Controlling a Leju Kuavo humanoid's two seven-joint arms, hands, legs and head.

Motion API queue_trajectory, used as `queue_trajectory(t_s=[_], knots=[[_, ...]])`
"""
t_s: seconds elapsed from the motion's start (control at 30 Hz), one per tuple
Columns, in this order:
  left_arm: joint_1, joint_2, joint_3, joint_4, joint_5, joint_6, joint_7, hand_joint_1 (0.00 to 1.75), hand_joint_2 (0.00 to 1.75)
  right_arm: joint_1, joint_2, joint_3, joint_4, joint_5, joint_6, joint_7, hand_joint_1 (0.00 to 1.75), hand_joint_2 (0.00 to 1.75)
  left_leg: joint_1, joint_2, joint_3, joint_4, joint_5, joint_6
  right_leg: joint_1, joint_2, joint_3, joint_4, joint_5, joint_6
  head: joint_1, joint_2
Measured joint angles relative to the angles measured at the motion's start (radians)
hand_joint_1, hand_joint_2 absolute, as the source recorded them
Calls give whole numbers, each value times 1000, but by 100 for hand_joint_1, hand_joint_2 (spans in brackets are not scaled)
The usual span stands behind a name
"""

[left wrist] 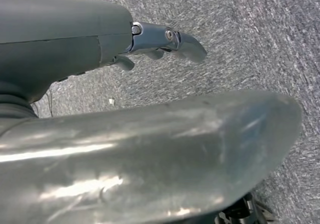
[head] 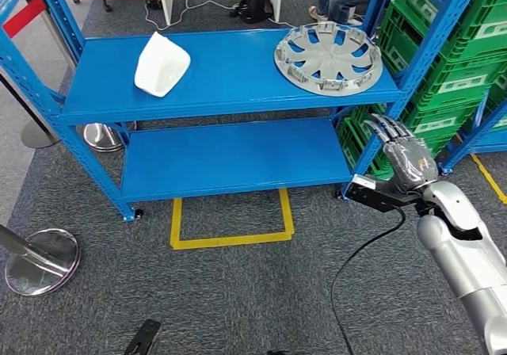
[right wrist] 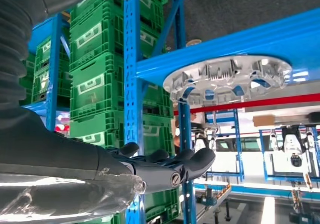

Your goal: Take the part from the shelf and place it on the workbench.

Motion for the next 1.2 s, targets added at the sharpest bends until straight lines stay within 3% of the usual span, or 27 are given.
queue_trajectory(t_s=[0.03,0.1,0.13,0.2,0.27,0.33,0.43,0.47,0.5,0.53,0.6,0.67,0.73,0.83,0.9,0.97,1.0,1.03,1.13,1.2], knots=[[0,0,0,0,-1,0,0,0,0,3,-1,-1,0,-1,0,0,0,175,0,0,8,0,-5,-1,0,0,9,-35,35,-1,0,0],[0,0,0,0,-2,0,1,0,0,7,-4,-6,0,-3,-2,0,0,175,-1,-2,25,0,-19,-8,0,-3,65,-168,117,-2,1,0],[0,0,0,0,-2,0,1,0,0,9,-5,-8,-1,-4,-3,0,0,175,-3,-3,30,2,-24,-13,0,-4,93,-227,139,-4,1,0],[0,1,0,0,-2,0,2,0,0,18,-7,-11,-4,-6,-5,-1,0,175,-7,-4,30,3,-29,-24,2,-3,114,-272,140,-12,-1,0],[1,2,0,0,-2,0,3,0,0,29,-9,-14,-8,-7,-6,-1,0,175,-7,-4,30,1,-32,-33,1,0,113,-274,136,-25,-5,0],[0,2,0,0,-2,0,3,0,0,32,-11,-17,-13,-8,-7,-2,0,175,-6,-2,17,32,-54,-44,-2,1,119,-277,132,-38,-8,0],[1,2,-1,0,-2,0,3,0,0,38,-12,-18,-17,-8,-9,-2,0,175,-5,-1,-80,211,-129,-52,-3,0,128,-278,123,-50,-13,0],[2,2,-1,0,-2,0,3,0,0,41,-12,-18,-17,-8,-9,-2,0,175,-5,-1,-114,264,-140,-53,-2,0,131,-278,120,-52,-12,0],[4,1,-1,0,-2,0,3,0,0,44,-12,-18,-17,-8,-9,-2,0,175,-5,-1,-133,285,-131,-52,-2,1,135,-278,117,-52,-13,0],[5,1,-1,0,-2,0,3,0,0,47,-12,-18,-17,-8,-9,-2,0,175,-5,0,-135,271,-103,-50,-2,1,141,-278,113,-51,-12,0],[5,1,-1,0,-1,0,3,0,0,48,-12,-19,-22,-8,-9,-2,0,175,-5,0,-93,156,-16,-45,-2,3,154,-278,104,-47,-13,0],[4,1,-1,0,-1,0,3,0,0,48,-14,-20,-28,-8,-10,-2,0,175,-5,0,-44,42,26,-39,2,5,160,-277,95,-38,-14,0],[3,0,-1,0,-1,0,3,0,0,49,-16,-21,-31,-8,-10,-2,0,175,-7,-1,-28,7,20,-32,4,7,162,-280,91,-28,-14,0],[4,-1,-1,0,-1,0,3,0,0,51,-21,-24,-35,-8,-11,-2,0,175,-3,-2,-20,2,16,-14,1,3,153,-260,73,-11,-10,0],[4,-1,-1,0,-1,0,3,0,0,52,-24,-26,-37,-8,-11,-2,0,175,-1,-2,-12,0,11,-4,1,0,102,-157,27,-3,-5,0],[4,-2,-1,0,-1,0,3,0,0,57,-25,-26,-38,-8,-11,-2,0,175,-1,-2,-5,0,4,0,1,0,25,-27,-14,1,-3,0],[5,-2,-1,0,-1,0,3,0,0,61,-25,-26,-38,-8,-11,-2,0,175,-1,-3,0,0,0,0,1,0,2,3,-12,1,-2,0],[5,-2,-1,0,-1,0,3,0,0,63,-25,-26,-38,-8,-11,-2,0,175,-1,-3,6,0,-5,-1,1,0,-2,-9,13,1,-2,0],[5,-3,-1,0,-1,0,3,0,0,62,-28,-29,-39,-8,-11,-2,0,175,-3,-4,32,2,-25,-11,0,-2,78,-199,128,-2,-1,0],[4,-3,-1,0,-1,0,3,0,0,61,-28,-31,-39,-8,-11,-2,0,175,-7,-6,39,2,-34,-20,2,-2,115,-272,146,-9,-2,0]])
